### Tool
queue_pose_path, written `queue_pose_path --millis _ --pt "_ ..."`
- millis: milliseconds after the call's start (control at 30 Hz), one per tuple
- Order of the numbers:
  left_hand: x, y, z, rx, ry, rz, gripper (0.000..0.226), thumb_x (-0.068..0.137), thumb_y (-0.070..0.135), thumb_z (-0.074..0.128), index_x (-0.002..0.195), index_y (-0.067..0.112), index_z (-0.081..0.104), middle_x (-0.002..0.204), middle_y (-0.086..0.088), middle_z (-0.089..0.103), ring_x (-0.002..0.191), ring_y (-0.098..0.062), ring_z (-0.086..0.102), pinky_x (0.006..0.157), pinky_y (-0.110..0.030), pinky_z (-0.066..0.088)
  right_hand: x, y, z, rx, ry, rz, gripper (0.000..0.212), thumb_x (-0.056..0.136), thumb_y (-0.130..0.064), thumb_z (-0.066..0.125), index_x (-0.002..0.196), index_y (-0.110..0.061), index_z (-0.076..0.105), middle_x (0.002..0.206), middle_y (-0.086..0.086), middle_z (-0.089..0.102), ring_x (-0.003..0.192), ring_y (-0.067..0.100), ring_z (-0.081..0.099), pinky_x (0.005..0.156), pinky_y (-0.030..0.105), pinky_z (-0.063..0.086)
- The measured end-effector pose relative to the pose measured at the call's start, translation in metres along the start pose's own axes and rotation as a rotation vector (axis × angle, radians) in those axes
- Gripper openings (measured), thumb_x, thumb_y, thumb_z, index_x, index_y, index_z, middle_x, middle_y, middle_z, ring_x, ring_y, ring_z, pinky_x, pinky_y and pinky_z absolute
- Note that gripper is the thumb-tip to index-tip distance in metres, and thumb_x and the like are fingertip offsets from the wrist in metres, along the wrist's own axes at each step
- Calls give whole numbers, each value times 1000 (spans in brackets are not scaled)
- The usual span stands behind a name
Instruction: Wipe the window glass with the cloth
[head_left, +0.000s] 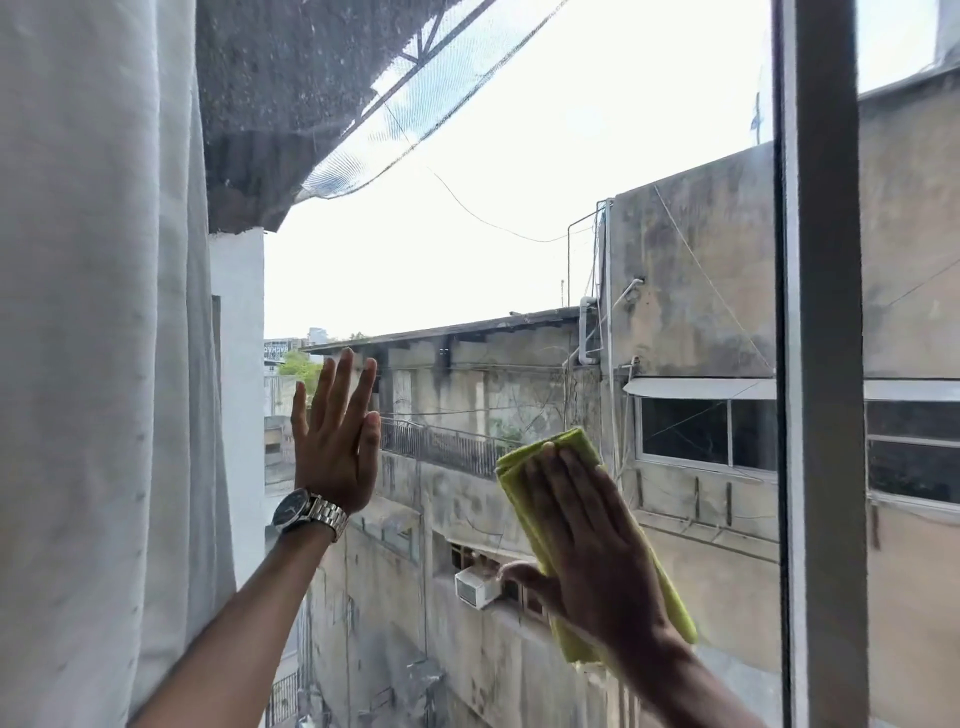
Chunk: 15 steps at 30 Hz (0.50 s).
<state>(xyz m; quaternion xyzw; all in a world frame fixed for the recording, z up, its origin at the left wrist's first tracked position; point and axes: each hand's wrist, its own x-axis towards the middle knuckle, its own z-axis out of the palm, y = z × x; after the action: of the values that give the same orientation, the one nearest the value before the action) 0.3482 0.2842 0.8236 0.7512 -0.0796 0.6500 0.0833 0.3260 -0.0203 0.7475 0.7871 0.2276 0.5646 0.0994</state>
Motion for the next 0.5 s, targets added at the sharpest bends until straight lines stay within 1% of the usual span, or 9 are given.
queue_pose_path --millis 67,133,200,267,333,433,500 --pt "-1 -1 1 6 7 8 59 100 34 24 156 18 32 168 -8 22 157 -28 20 124 -64 17 22 22 -11 -3 46 133 99 96 -79 23 156 -1 34 163 23 28 152 39 28 124 52 26" --pt "-1 -3 3 9 12 18 59 100 34 23 156 19 31 169 -7 22 157 -28 20 124 -64 17 58 31 -25 14 60 212 101 95 -80 21 159 -1 24 167 23 20 156 38 17 128 53 20" --pt "-2 -7 5 -3 21 22 58 101 35 23 157 20 29 169 -6 21 158 -27 19 124 -64 16 92 25 -35 53 78 258 104 93 -82 20 161 -4 18 169 21 14 158 35 10 130 51 14" --pt "-3 -9 7 -5 32 31 58 101 35 23 158 23 26 169 -5 19 158 -26 17 125 -64 15 114 9 -36 88 77 254 106 91 -84 15 162 -5 15 170 20 10 158 35 7 130 50 11" --pt "-3 -8 8 -2 38 42 58 101 35 22 158 26 22 170 -5 19 158 -26 16 125 -63 14 117 -12 -27 103 65 164 108 90 -86 11 162 -4 14 170 20 9 158 35 5 130 50 9" --pt "-2 -8 5 7 37 46 58 102 35 22 158 23 24 169 -7 21 158 -27 18 125 -64 15 76 -40 -5 106 1 -87 110 89 -88 24 161 -5 20 169 19 14 158 33 10 128 49 15" --pt "-4 -6 3 2 24 40 58 101 34 23 157 19 28 168 -9 23 157 -28 19 123 -66 17 37 -39 3 84 -25 -178 110 87 -89 32 160 -6 26 168 17 19 157 33 17 124 47 21"
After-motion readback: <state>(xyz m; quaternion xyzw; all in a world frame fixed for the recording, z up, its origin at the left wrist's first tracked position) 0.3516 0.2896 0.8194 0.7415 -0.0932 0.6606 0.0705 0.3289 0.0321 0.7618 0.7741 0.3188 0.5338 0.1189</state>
